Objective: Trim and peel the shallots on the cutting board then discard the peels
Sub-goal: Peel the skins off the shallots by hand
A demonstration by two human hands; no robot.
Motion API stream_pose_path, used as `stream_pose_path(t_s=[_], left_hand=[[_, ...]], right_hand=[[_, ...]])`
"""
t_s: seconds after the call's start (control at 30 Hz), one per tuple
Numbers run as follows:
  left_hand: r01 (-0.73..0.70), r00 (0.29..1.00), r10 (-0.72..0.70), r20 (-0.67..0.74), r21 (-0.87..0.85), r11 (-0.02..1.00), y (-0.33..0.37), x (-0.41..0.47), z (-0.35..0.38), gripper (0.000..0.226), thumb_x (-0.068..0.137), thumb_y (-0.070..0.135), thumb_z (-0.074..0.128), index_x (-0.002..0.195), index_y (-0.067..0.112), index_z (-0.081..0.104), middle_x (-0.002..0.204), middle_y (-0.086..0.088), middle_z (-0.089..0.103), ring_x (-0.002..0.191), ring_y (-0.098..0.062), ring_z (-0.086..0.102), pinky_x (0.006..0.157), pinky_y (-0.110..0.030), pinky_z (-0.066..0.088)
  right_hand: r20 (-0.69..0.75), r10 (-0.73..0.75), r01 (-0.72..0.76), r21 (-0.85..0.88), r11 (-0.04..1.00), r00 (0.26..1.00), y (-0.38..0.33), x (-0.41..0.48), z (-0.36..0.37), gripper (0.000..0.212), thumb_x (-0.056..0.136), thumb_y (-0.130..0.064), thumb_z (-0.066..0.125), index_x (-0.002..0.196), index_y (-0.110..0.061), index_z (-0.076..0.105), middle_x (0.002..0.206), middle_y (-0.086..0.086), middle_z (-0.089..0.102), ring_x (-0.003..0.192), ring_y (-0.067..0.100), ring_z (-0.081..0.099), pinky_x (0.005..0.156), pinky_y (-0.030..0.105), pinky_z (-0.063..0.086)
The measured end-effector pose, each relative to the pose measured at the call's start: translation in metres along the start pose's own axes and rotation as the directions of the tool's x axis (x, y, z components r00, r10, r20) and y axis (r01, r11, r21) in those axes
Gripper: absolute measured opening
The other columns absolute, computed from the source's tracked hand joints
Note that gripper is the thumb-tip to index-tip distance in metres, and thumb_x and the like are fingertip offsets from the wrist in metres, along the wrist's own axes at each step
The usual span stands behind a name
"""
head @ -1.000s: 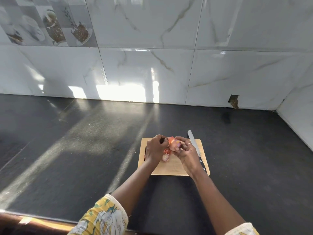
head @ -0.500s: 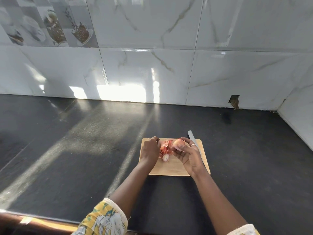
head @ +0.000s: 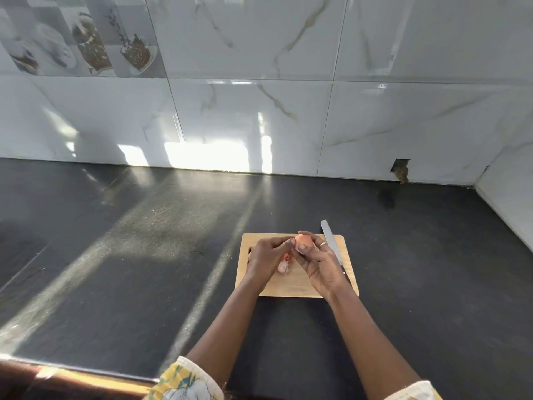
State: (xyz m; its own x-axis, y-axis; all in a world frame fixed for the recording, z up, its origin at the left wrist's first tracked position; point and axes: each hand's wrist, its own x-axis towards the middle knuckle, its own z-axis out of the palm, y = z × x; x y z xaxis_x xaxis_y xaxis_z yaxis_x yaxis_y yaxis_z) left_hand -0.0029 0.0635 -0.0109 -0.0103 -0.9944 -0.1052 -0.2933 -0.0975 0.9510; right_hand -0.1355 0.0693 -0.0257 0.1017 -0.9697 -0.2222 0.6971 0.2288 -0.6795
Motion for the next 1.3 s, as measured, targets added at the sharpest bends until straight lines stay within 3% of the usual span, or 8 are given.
stream_pose_path(t_s=[0.17, 0.3, 0.47, 0.67, 0.87, 0.97, 1.17, 1.3], left_hand=[[-0.001, 1.000, 0.000, 0.025, 0.018, 1.000, -0.002, 0.003, -0.003, 0.025, 0.082, 0.038, 0.063, 0.106, 0.036, 0.069, 0.093, 0.012, 0.073, 0.091, -0.003, 0.064, 0.089, -0.029, 0.048], [0.008, 0.999, -0.009, 0.036, 0.038, 0.999, 0.000, 0.001, 0.001, 0.025, 0.084, 0.033, 0.059, 0.107, 0.030, 0.069, 0.066, 0.010, 0.060, 0.065, -0.004, 0.050, 0.067, -0.028, 0.040], [-0.026, 0.999, 0.028, -0.017, 0.072, 0.997, 0.001, 0.000, 0.004, 0.026, 0.086, 0.023, 0.058, 0.108, 0.019, 0.070, 0.062, 0.002, 0.046, 0.051, -0.002, 0.033, 0.058, -0.028, 0.028], [-0.105, 0.992, 0.117, -0.052, 0.197, 0.975, 0.004, 0.000, 0.002, 0.032, 0.083, 0.022, 0.063, 0.114, 0.016, 0.066, 0.070, -0.021, 0.057, 0.062, -0.005, 0.042, 0.064, -0.026, 0.036], [-0.166, 0.981, 0.192, 0.002, 0.511, 0.844, 0.008, 0.003, 0.002, 0.033, 0.077, 0.034, 0.056, 0.088, 0.007, 0.070, 0.070, -0.024, 0.053, 0.070, -0.037, 0.048, 0.062, -0.035, 0.043], [-0.225, 0.958, 0.278, -0.070, 0.418, 0.880, 0.007, 0.006, -0.003, 0.022, 0.075, 0.020, 0.053, 0.075, 0.008, 0.071, 0.053, -0.010, 0.051, 0.055, -0.017, 0.044, 0.058, -0.031, 0.041], [-0.098, 0.995, 0.096, 0.023, 0.102, 0.990, 0.005, 0.011, -0.006, 0.036, 0.081, 0.036, 0.067, 0.114, 0.023, 0.066, 0.103, 0.008, 0.071, 0.094, -0.001, 0.064, 0.089, -0.021, 0.049], [-0.088, 0.995, 0.085, 0.048, 0.076, 0.993, 0.003, 0.013, -0.005, 0.037, 0.079, 0.038, 0.070, 0.114, 0.025, 0.066, 0.102, 0.006, 0.072, 0.089, 0.003, 0.063, 0.087, -0.022, 0.049]], right_hand=[[-0.001, -0.030, 0.030, -0.114, 0.993, 1.000, 0.001, 0.002, -0.001, 0.029, 0.087, 0.009, 0.054, 0.109, -0.008, 0.060, 0.108, 0.015, 0.062, 0.090, 0.025, 0.067, 0.072, 0.029, 0.059], [0.007, -0.090, 0.090, -0.175, 0.981, 0.996, 0.002, 0.001, -0.001, 0.031, 0.082, 0.009, 0.059, 0.108, -0.009, 0.059, 0.102, 0.010, 0.066, 0.088, 0.019, 0.066, 0.071, 0.025, 0.057], [0.041, -0.137, 0.143, -0.231, 0.962, 0.990, 0.002, 0.004, -0.002, 0.037, 0.077, 0.012, 0.063, 0.107, -0.008, 0.060, 0.107, 0.013, 0.064, 0.100, 0.023, 0.061, 0.083, 0.023, 0.055], [0.052, -0.129, 0.138, -0.301, 0.943, 0.990, 0.003, 0.008, -0.005, 0.035, 0.081, 0.011, 0.062, 0.108, -0.011, 0.062, 0.111, 0.012, 0.061, 0.103, 0.022, 0.060, 0.085, 0.023, 0.055], [0.066, -0.135, 0.150, -0.399, 0.904, 0.989, 0.008, 0.010, -0.008, 0.033, 0.081, 0.008, 0.063, 0.104, -0.016, 0.065, 0.105, 0.008, 0.065, 0.103, 0.024, 0.061, 0.081, 0.026, 0.053], [0.064, -0.135, 0.149, -0.438, 0.886, 0.989, 0.006, 0.009, -0.007, 0.036, 0.081, 0.009, 0.064, 0.104, -0.018, 0.065, 0.105, 0.007, 0.064, 0.101, 0.021, 0.061, 0.081, 0.027, 0.052], [0.087, -0.166, 0.188, -0.505, 0.842, 0.982, 0.003, 0.007, -0.004, 0.041, 0.081, 0.015, 0.061, 0.103, -0.020, 0.065, 0.103, 0.000, 0.066, 0.095, 0.012, 0.063, 0.078, 0.021, 0.050], [0.089, -0.177, 0.198, -0.519, 0.832, 0.980, 0.004, 0.007, -0.003, 0.043, 0.081, 0.017, 0.059, 0.102, -0.019, 0.065, 0.100, -0.004, 0.067, 0.092, 0.009, 0.064, 0.076, 0.020, 0.051]])
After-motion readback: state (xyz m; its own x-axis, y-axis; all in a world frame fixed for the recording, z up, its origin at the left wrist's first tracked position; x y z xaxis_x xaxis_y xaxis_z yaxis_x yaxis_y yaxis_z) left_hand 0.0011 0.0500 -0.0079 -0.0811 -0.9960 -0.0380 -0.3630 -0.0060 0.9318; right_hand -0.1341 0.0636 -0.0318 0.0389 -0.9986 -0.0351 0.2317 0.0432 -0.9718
